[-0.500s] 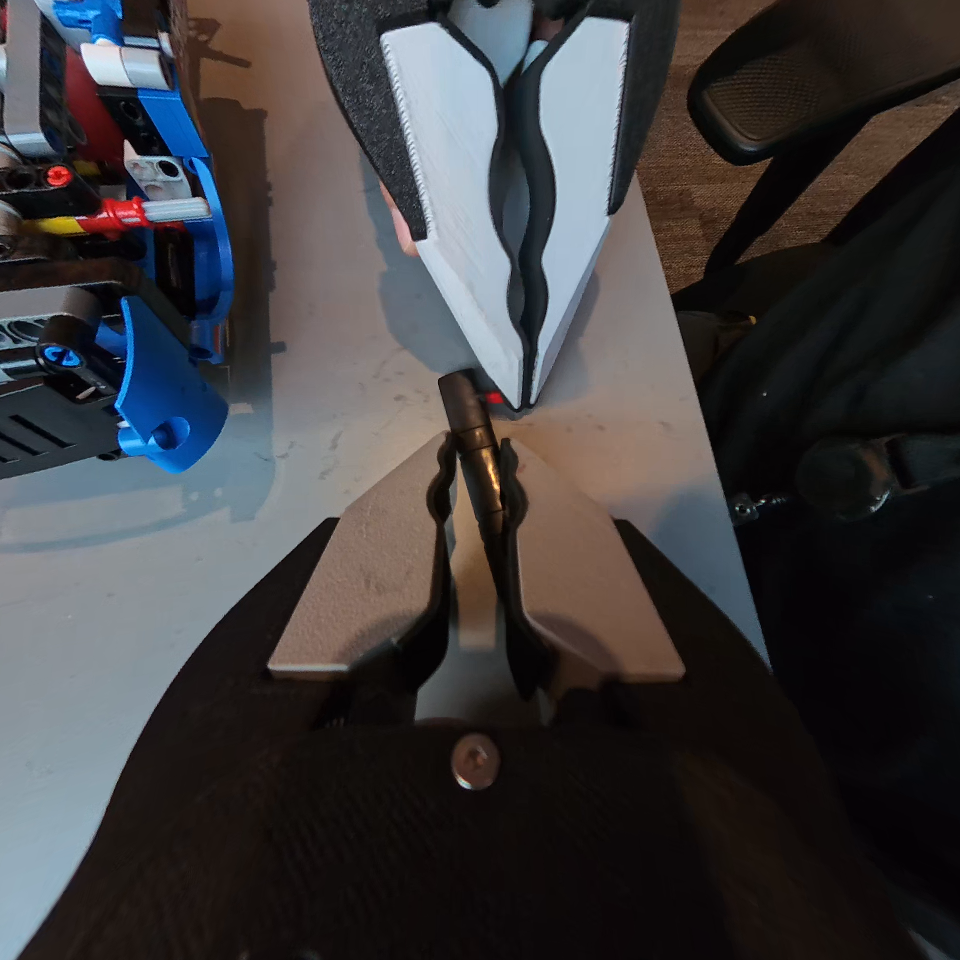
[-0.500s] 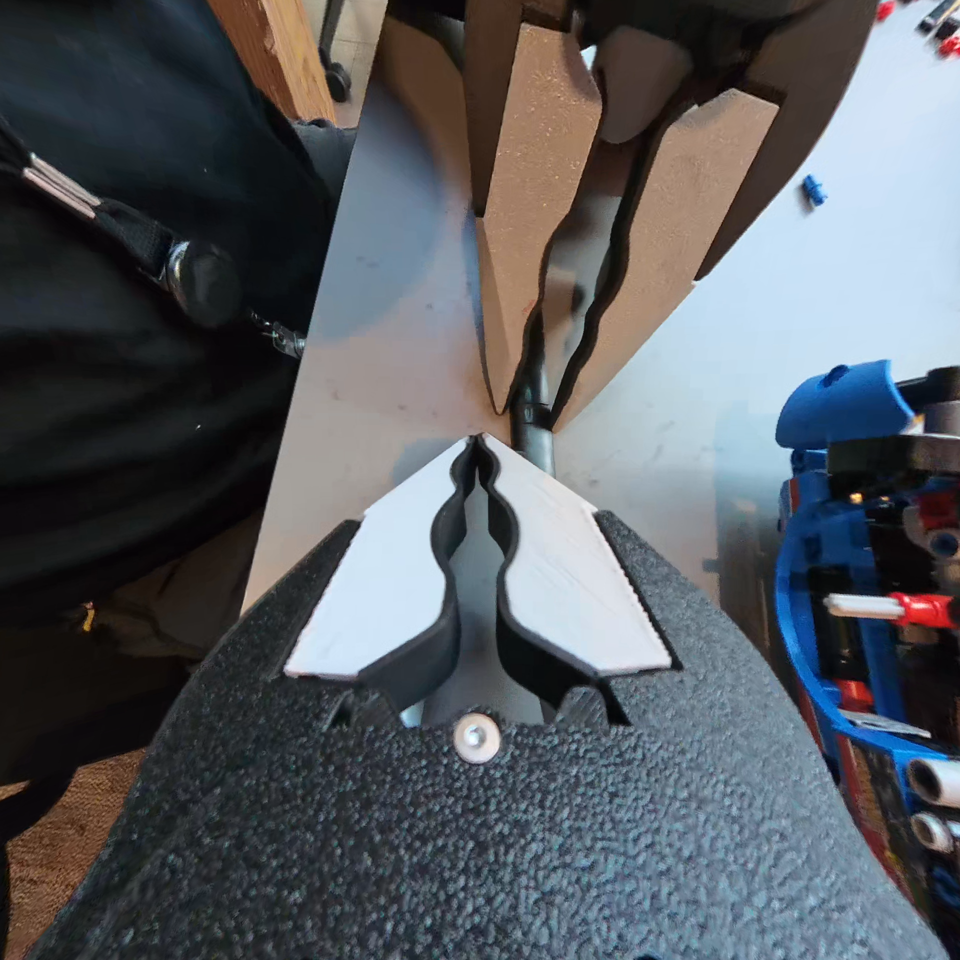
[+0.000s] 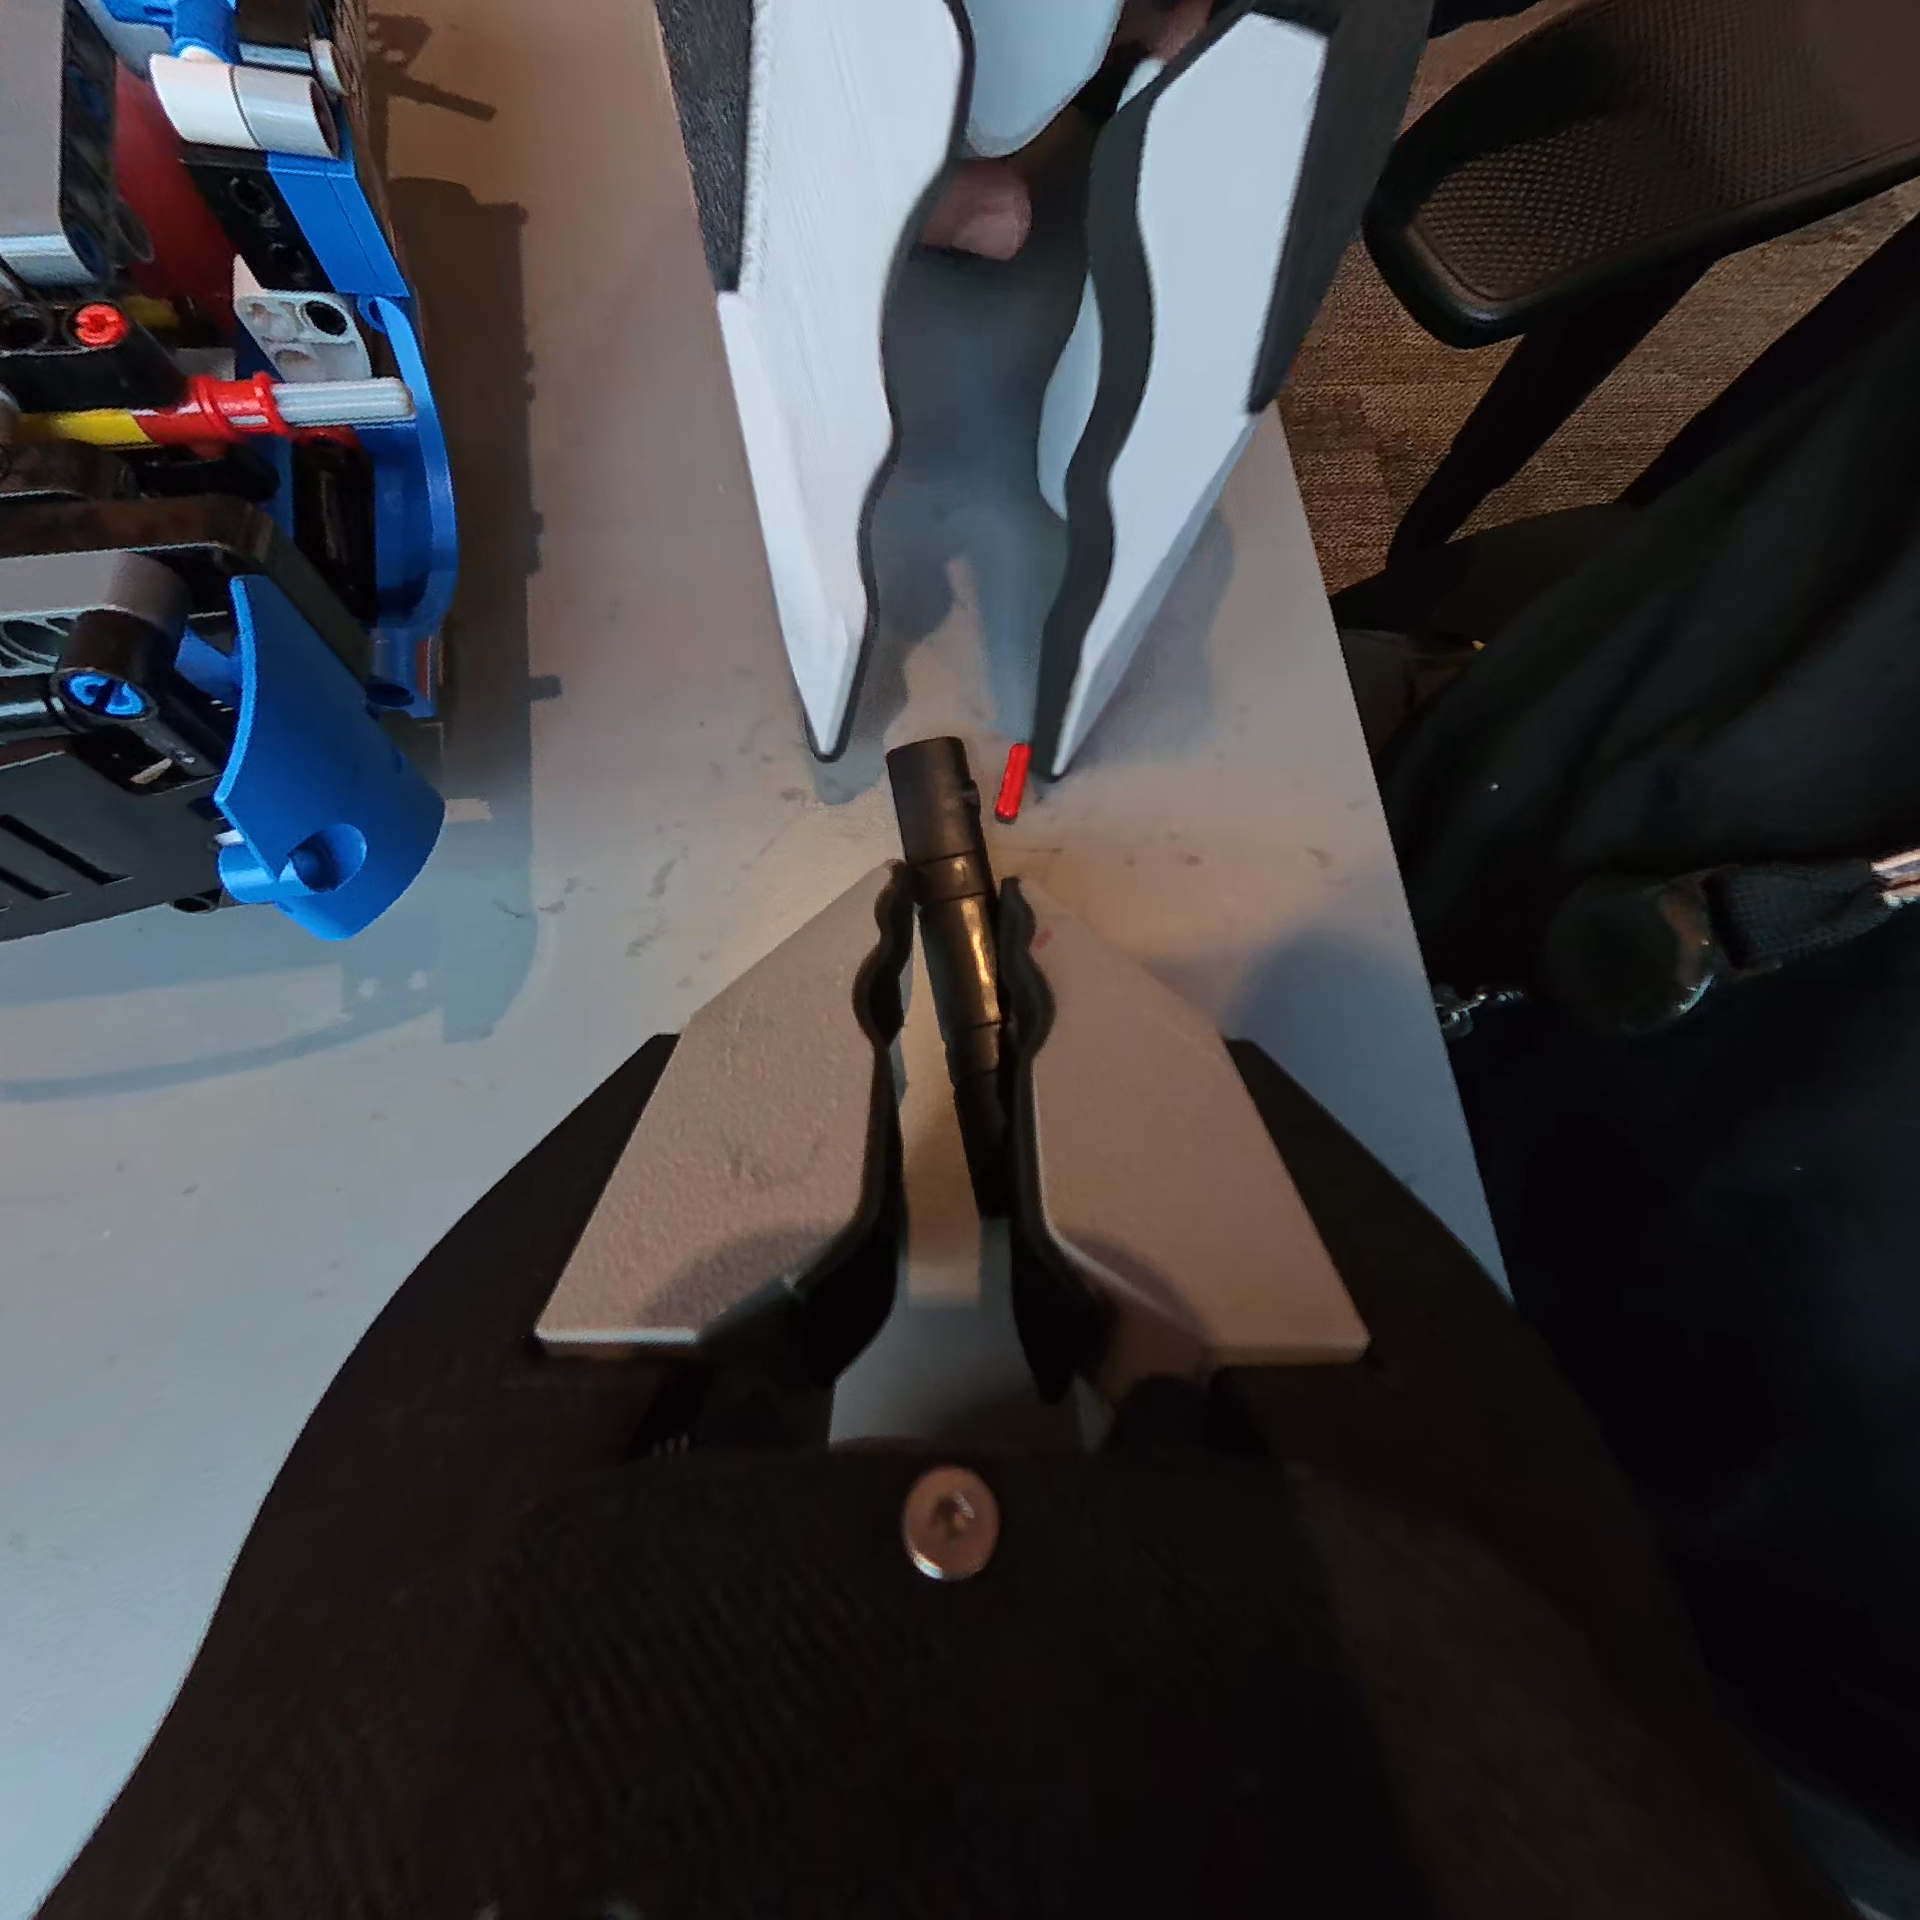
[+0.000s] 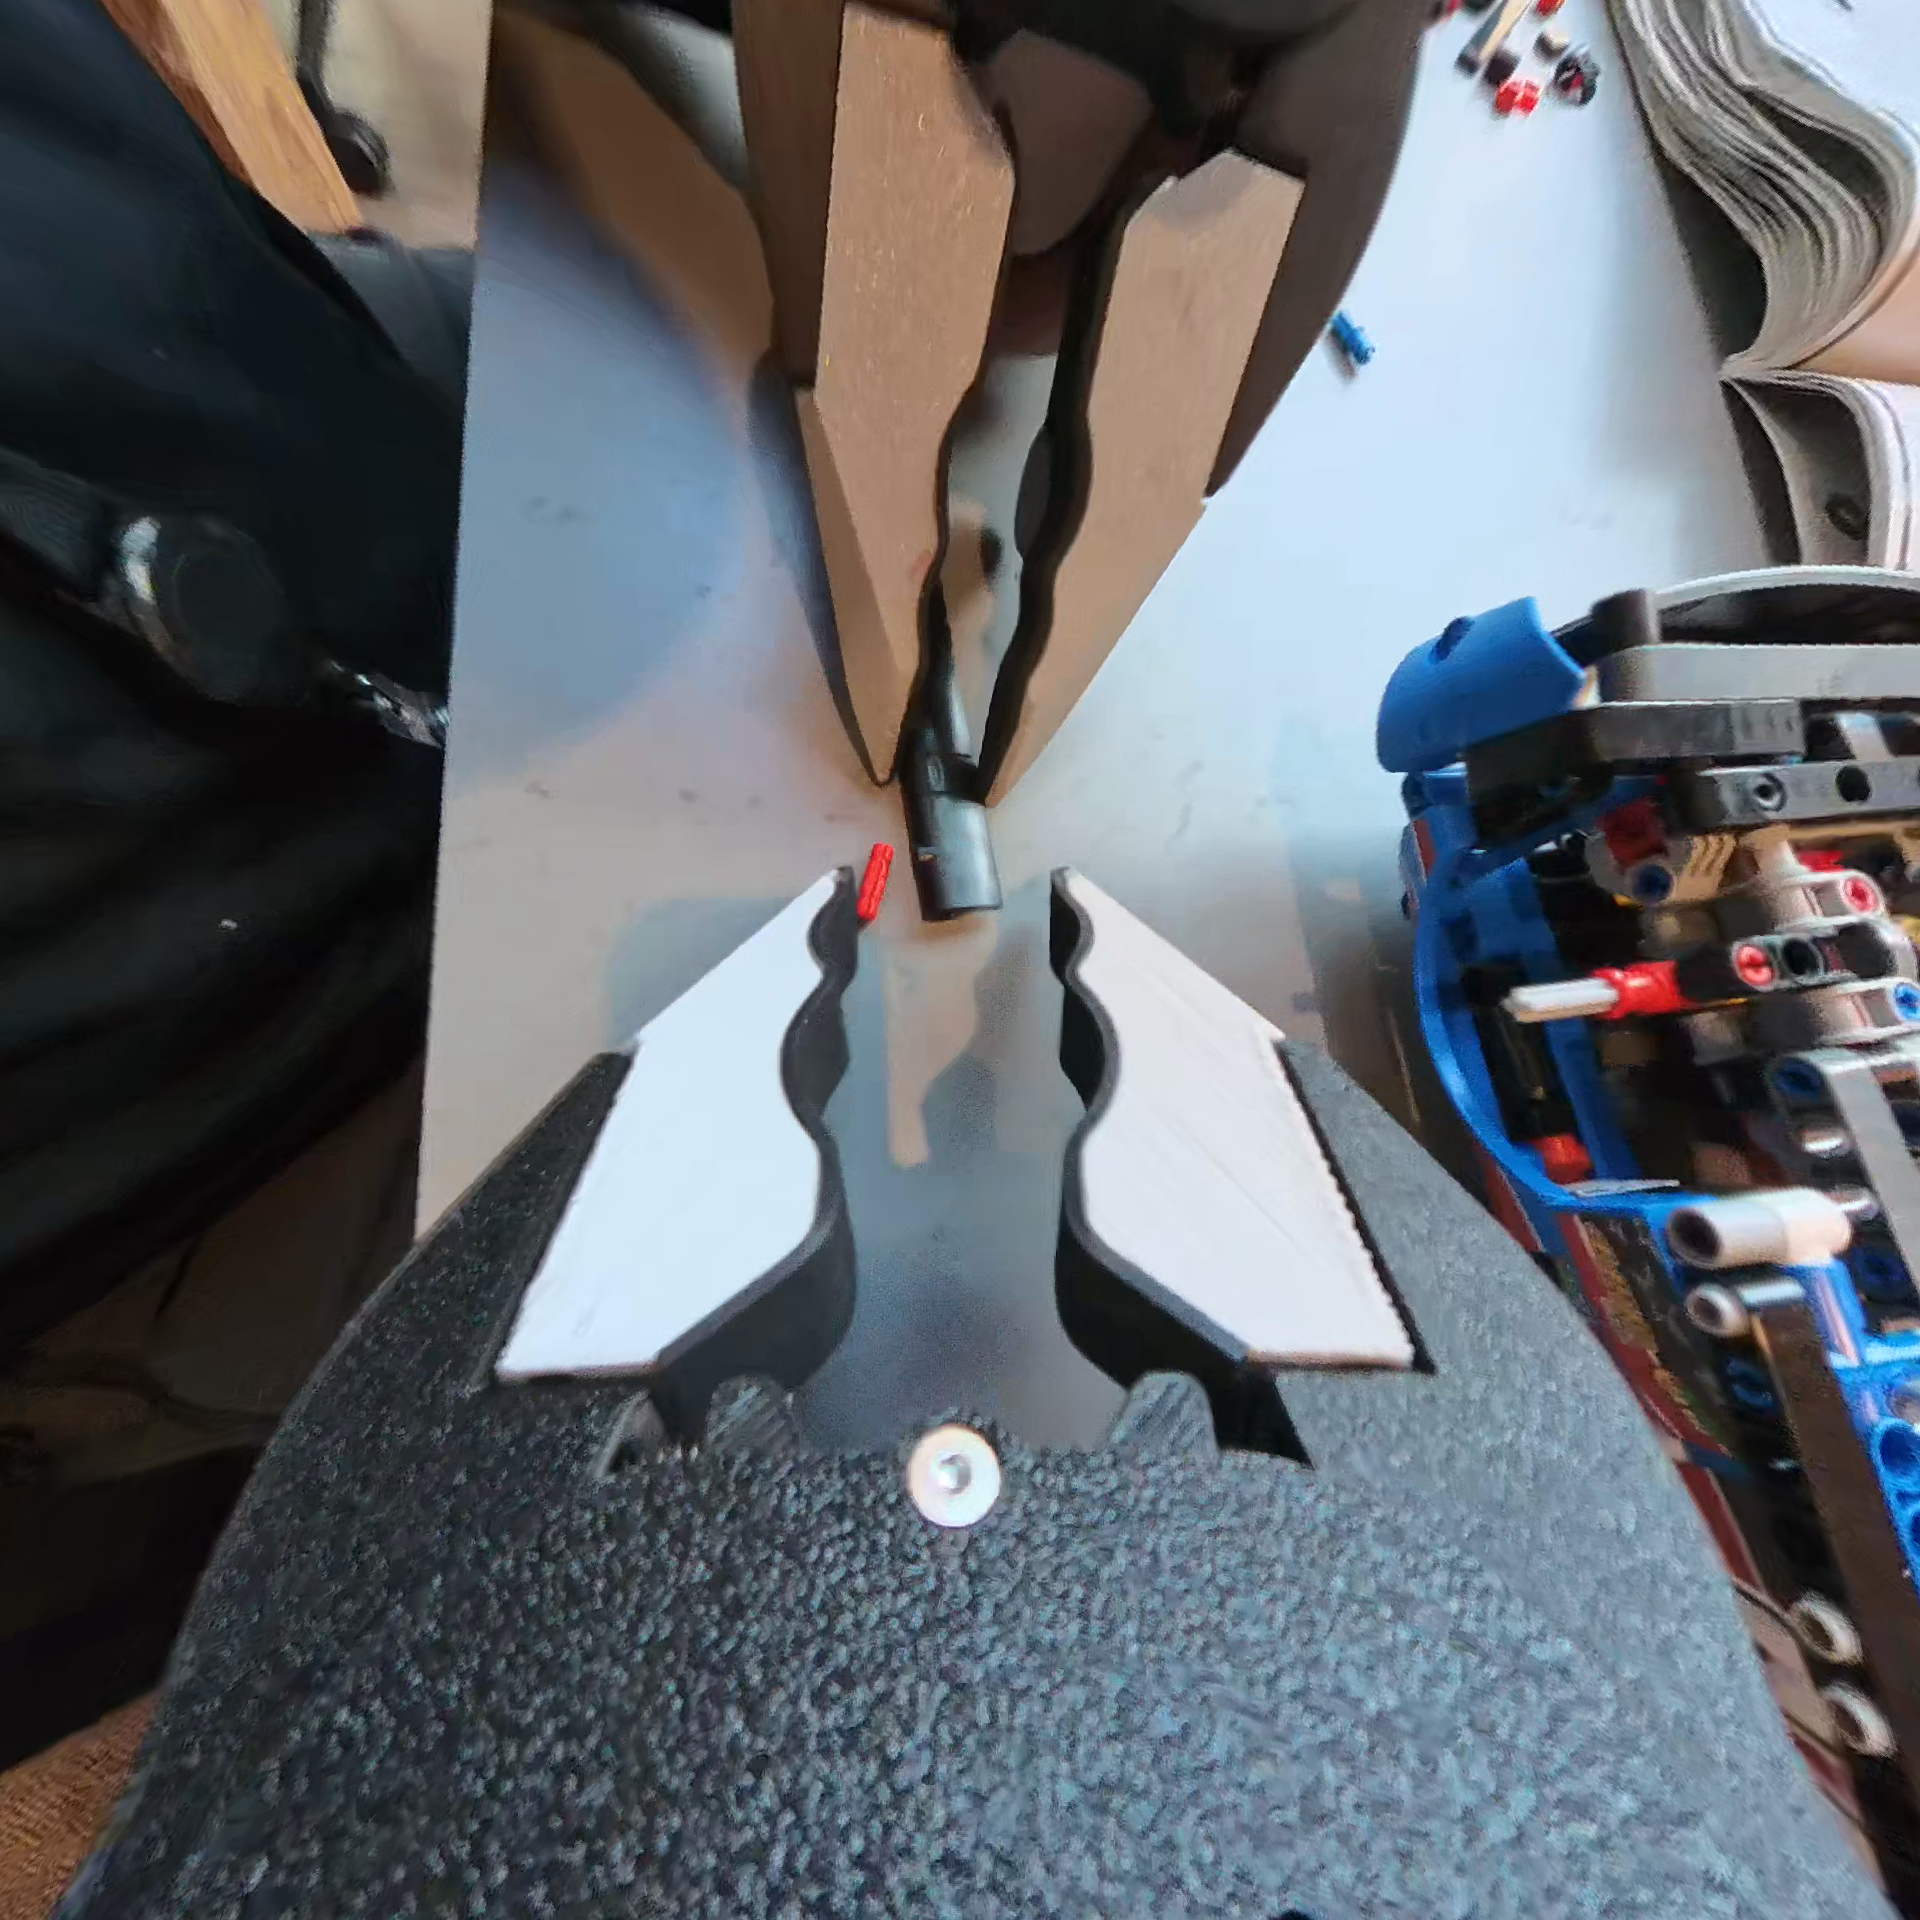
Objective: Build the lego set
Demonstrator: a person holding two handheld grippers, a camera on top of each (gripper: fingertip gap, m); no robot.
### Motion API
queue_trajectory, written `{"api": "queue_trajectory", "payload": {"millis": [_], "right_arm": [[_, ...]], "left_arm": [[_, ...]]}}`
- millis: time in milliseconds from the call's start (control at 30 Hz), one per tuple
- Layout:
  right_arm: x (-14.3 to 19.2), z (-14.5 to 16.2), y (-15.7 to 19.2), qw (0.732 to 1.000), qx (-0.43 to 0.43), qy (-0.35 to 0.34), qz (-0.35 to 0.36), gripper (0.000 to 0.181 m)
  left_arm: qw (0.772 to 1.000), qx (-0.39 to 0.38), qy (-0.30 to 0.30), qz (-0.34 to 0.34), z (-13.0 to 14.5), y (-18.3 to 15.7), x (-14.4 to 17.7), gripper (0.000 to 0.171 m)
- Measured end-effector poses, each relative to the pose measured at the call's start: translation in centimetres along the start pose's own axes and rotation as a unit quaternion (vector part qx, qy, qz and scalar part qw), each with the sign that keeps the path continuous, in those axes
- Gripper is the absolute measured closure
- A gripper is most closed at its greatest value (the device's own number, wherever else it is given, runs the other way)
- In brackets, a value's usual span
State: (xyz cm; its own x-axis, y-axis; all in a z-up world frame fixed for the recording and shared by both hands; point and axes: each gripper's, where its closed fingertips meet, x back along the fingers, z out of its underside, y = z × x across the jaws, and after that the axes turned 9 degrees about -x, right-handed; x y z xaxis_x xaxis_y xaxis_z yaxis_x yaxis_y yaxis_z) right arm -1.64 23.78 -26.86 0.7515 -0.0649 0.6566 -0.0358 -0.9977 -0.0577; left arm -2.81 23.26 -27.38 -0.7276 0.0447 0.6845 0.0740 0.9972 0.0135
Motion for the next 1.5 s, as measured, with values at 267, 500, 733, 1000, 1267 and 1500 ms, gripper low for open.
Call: {"api": "queue_trajectory", "payload": {"millis": [267, 500, 733, 1000, 1267, 1500], "right_arm": [[1.0, -0.4, 0.8, 0.999, 0.011, -0.005, 0.029, 0.161], [-0.3, 0.1, 1.2, 0.999, -0.025, 0.02, 0.007, 0.171], [-0.4, 0.2, 1.4, 0.999, -0.047, 0.021, 0.012, 0.177], [0.9, 0.0, 1.5, 0.996, -0.081, -0.013, 0.045, 0.177], [1.5, -0.9, 1.3, 0.993, -0.096, -0.048, 0.038, 0.177], [1.0, -0.9, 1.5, 0.987, -0.158, -0.038, 0.008, 0.177]], "left_arm": [[0.998, 0.039, 0.004, -0.049, 0.3, 0.3, 0.3, 0.157], [0.996, 0.074, -0.001, -0.057, 0.1, -0.5, 0.4, 0.153], [0.995, 0.075, 0.002, -0.068, 0.2, -0.6, 0.5, 0.147], [0.993, 0.044, 0.032, -0.1, 0.3, -0.7, 1.3, 0.137], [0.995, -0.03, 0.006, -0.1, -2.2, -1.5, 1.4, 0.153], [0.982, -0.139, 0.032, -0.126, -2.7, -1.0, 0.2, 0.158]]}}
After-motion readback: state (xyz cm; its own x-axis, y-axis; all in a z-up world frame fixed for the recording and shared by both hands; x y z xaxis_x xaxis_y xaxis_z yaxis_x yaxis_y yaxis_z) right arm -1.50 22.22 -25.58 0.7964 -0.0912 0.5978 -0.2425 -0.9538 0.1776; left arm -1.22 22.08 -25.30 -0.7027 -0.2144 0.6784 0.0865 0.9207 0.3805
